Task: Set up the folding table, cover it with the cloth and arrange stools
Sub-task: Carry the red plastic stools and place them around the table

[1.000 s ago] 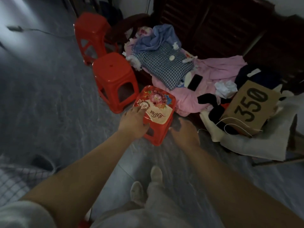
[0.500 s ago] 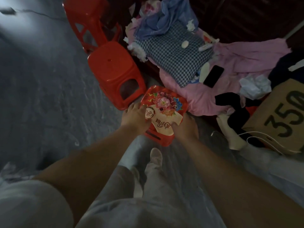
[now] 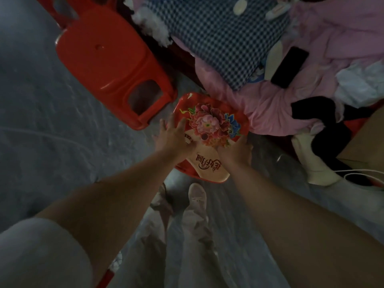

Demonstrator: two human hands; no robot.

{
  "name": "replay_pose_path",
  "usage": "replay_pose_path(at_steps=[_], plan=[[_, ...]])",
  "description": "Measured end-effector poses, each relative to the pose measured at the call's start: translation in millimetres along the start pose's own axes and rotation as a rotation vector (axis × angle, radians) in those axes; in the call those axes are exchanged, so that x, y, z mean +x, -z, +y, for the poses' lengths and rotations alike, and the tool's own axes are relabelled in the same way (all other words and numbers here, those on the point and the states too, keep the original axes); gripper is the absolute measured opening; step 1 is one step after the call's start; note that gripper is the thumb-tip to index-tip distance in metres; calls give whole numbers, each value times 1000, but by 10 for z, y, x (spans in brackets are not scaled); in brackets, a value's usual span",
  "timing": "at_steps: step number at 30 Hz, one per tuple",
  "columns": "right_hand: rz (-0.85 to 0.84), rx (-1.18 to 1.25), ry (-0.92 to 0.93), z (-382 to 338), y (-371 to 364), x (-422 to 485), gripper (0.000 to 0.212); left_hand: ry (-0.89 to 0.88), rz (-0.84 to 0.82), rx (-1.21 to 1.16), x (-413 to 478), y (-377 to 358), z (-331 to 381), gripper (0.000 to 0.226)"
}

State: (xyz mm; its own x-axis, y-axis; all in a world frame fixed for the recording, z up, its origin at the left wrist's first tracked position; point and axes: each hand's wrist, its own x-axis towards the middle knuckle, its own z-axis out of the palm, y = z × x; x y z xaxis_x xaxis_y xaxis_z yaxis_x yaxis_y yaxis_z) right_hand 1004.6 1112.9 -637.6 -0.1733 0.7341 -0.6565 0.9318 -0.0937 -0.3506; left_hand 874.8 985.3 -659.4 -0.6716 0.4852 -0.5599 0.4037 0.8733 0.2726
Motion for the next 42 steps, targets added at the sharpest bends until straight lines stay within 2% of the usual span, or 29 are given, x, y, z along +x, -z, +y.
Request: replay_pose_path(at_steps=[5,12,23,32,42], plan=[[13,-28,-52,86,-273,356,112,24,-35,-47,282,-258,-107,109],[13,-91,-45,153,-455,525,116,50,-58,-57,421,-388,-184,119],[45,-105,21,239,-514,531,120,45,46,-121,379,-495,-298,121],[-17,-228,237,68,-699,-280,120,196,147,-298,-571,-413,-903,120],[-145,-504,542,-229,-1812,-1718,116,525,259,-511,-2006,-498,-2384,120]])
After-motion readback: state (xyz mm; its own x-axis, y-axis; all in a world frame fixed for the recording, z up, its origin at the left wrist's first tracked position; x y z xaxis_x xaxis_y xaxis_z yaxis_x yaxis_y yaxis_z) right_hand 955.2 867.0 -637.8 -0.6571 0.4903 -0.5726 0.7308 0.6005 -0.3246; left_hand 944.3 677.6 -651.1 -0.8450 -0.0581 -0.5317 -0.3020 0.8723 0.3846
